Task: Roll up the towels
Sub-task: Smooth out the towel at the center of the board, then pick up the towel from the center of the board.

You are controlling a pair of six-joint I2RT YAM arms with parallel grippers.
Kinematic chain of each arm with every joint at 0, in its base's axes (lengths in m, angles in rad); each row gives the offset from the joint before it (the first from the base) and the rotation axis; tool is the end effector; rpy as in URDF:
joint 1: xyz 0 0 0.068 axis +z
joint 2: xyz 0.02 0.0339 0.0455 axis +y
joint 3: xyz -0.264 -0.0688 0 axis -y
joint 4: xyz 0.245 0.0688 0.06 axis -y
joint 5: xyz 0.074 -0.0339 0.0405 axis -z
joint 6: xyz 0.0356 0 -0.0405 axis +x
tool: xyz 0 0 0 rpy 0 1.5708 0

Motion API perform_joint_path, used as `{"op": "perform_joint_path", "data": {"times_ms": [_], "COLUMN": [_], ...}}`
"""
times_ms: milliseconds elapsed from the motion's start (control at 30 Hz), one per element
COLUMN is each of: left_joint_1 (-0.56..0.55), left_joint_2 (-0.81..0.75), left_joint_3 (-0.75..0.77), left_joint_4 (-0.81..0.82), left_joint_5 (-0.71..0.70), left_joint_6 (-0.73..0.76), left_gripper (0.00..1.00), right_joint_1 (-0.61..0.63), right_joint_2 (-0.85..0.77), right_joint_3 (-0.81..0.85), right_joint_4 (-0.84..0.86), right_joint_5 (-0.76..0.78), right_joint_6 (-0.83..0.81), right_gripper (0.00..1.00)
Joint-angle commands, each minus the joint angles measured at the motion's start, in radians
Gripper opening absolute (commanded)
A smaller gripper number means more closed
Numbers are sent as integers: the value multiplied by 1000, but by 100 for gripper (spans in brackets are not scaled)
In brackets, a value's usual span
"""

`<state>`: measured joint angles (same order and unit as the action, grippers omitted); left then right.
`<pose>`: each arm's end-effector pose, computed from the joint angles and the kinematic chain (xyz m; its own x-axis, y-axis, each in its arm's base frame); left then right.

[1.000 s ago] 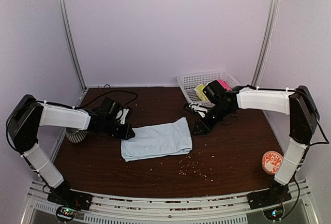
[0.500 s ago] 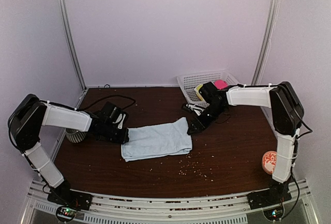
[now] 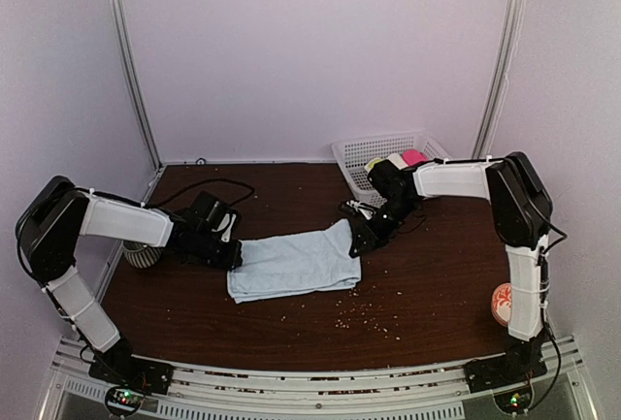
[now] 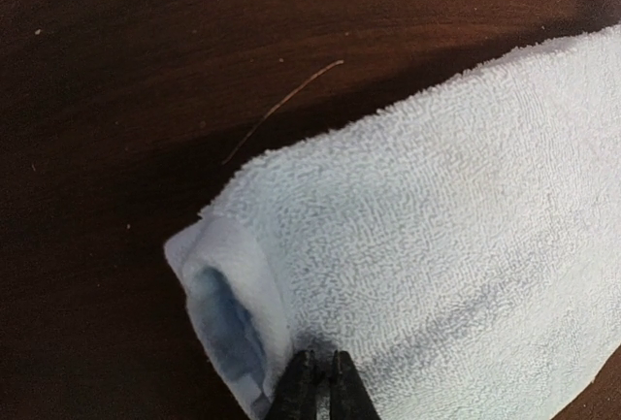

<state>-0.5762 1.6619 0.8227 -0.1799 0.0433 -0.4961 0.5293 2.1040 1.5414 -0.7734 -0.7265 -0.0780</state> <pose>0.2589 -0.1701 0.1409 -0.8962 0.0152 -0.4434 0.1555 0.9468 -0.2819 0.3479 0.2309 0.1631 -0.7971 -0.5338 -0.2823 -0.5747 0.5272 0.6259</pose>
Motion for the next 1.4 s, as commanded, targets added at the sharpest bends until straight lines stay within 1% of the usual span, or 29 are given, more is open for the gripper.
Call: {"op": "perform_joint_path", "data": {"times_ms": [0, 67, 100, 133, 200, 267, 300, 333, 500, 600, 667, 767, 833, 933, 1067, 1200, 1300, 1367], "left_joint_1": [-4, -4, -5, -4, -5, -3, -1, 7, 58, 82, 92, 102, 112, 129, 137, 142, 142, 141], "left_joint_2": [9, -29, -64, -101, -185, -259, -280, -292, -260, -243, -252, -257, -250, -235, -209, -147, -90, -51], "left_joint_3": [-16, -21, -23, -26, -27, -31, -32, -33, -68, -67, -79, -95, -106, -130, -125, -124, -128, -127], "left_joint_4": [13, 24, 31, 31, 15, -23, -50, -89, -137, -189, -184, -168, -153, -103, -87, -38, 10, 21], "left_joint_5": [-12, 1, 16, 25, 26, -1, -13, -7, 123, 120, 147, 187, 222, 292, 317, 384, 435, 462], "left_joint_6": [11, 16, 18, 10, -22, -79, -107, -136, -224, -249, -262, -276, -281, -300, -309, -322, -340, -347], "left_gripper": [7, 10, 14, 20, 37, 54, 60, 64, 68, 69, 68, 67, 68, 69, 71, 70, 67, 63], "right_joint_1": [-35, -42, -44, -50, -62, -69, -67, -63, -13, 14, 51, 136, 188, 247, 235, 215, 213, 209], "right_joint_2": [-130, -148, -145, -141, -137, -159, -184, -217, -292, -277, -261, -228, -184, -87, 26, 57, 83, 104], "right_joint_3": [-57, -71, -72, -70, -59, -48, -52, -54, -74, -79, -64, -26, 21, 110, 159, 89, 61, 53], "right_joint_4": [15, 8, -5, -18, -55, -73, -68, -56, 11, 20, 27, 88, 116, 99, 68, 118, 126, 126], "right_joint_5": [183, 257, 263, 255, 220, 175, 160, 145, 128, 89, 80, 116, 116, 140, 202, 241, 245, 235], "right_joint_6": [47, 28, 16, 4, -35, -74, -89, -103, -137, -154, -170, -151, -117, -91, -51, -21, -29, -31], "right_gripper": [18, 27, 30, 32, 34, 34, 35, 35, 36, 36, 35, 35, 34, 34, 32, 31, 31, 30]}}
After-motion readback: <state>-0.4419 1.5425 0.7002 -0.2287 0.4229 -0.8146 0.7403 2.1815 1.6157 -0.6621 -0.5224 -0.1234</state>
